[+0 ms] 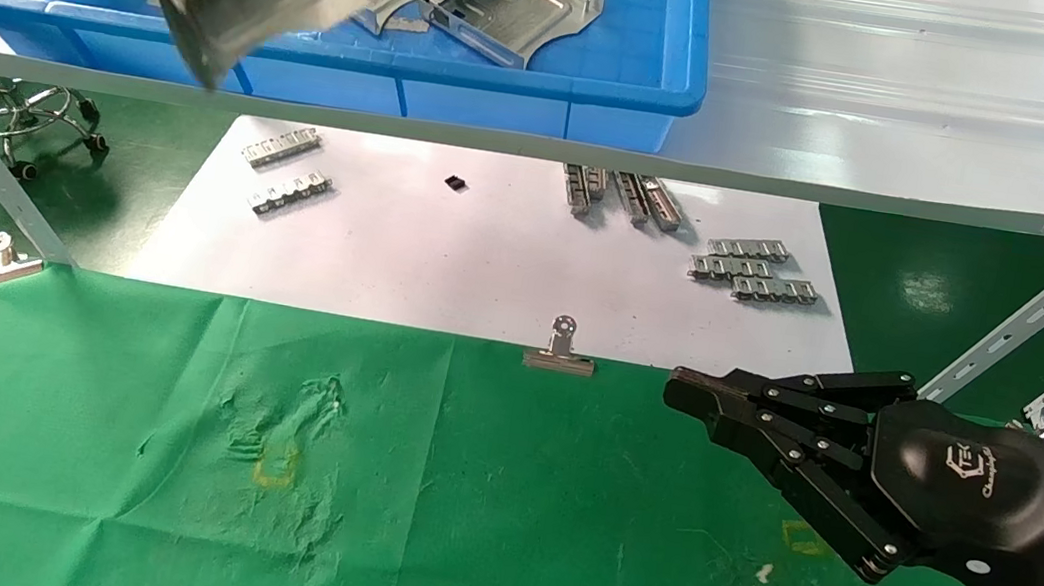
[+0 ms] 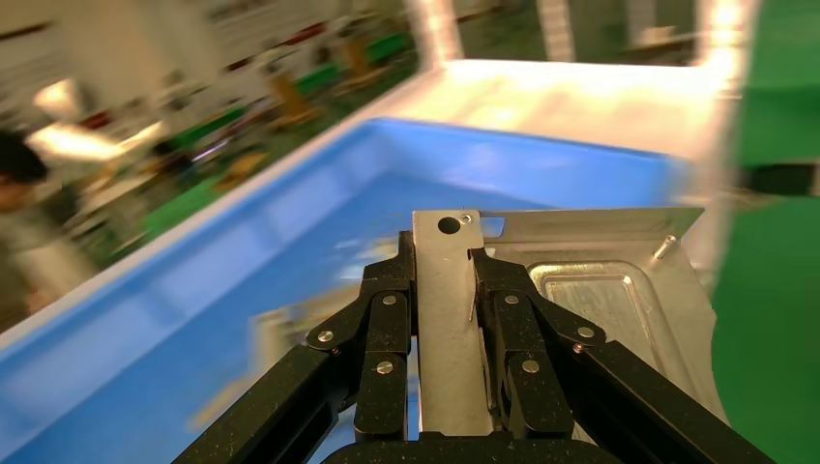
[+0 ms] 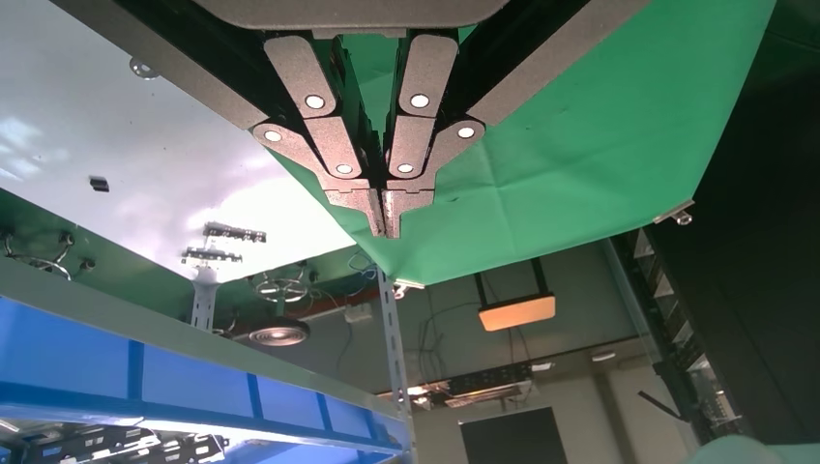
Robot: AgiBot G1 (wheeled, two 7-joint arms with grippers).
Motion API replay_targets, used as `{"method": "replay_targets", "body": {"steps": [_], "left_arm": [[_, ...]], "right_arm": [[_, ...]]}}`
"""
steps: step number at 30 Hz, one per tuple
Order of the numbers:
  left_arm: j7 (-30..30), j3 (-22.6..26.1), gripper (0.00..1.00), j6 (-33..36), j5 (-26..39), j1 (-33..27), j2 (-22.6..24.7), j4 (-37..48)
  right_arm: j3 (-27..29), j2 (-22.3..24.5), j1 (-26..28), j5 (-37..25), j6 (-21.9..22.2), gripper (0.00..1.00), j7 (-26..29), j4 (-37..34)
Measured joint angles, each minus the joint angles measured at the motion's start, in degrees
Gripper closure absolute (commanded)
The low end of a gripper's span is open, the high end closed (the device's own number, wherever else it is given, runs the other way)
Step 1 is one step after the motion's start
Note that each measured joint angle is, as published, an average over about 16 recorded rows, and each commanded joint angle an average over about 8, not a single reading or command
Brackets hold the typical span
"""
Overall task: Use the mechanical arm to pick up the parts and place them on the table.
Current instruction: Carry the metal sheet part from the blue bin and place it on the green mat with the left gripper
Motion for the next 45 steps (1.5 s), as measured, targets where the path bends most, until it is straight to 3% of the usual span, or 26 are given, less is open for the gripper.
{"method": "replay_targets", "body": {"steps": [8,15,26,42,44,45], "left_arm": [[7.23,3.76,1.00,9.06,-5.33,6.05,-4.02,-10.05],[13.39,11.01,1.00,9.61,-7.39,11.07,-7.51,-18.23],[21.47,19.42,1.00,4.24,-2.11,16.75,-8.90,-20.62],[25.60,21.51,1.00,-7.02,3.03,24.02,-6.56,-20.29],[25.94,21.57,0.93,-7.83,3.27,24.47,-6.24,-20.10],[26.13,21.61,0.80,-8.18,3.39,24.66,-6.09,-20.00]], "right_arm": [[0.00,0.00,0.00,0.00,0.00,1.00,0.00,0.00],[0.00,0.00,0.00,0.00,0.00,1.00,0.00,0.00],[0.00,0.00,0.00,0.00,0.00,1.00,0.00,0.00],[0.00,0.00,0.00,0.00,0.00,1.00,0.00,0.00],[0.00,0.00,0.00,0.00,0.00,1.00,0.00,0.00],[0.00,0.00,0.00,0.00,0.00,1.00,0.00,0.00]]}}
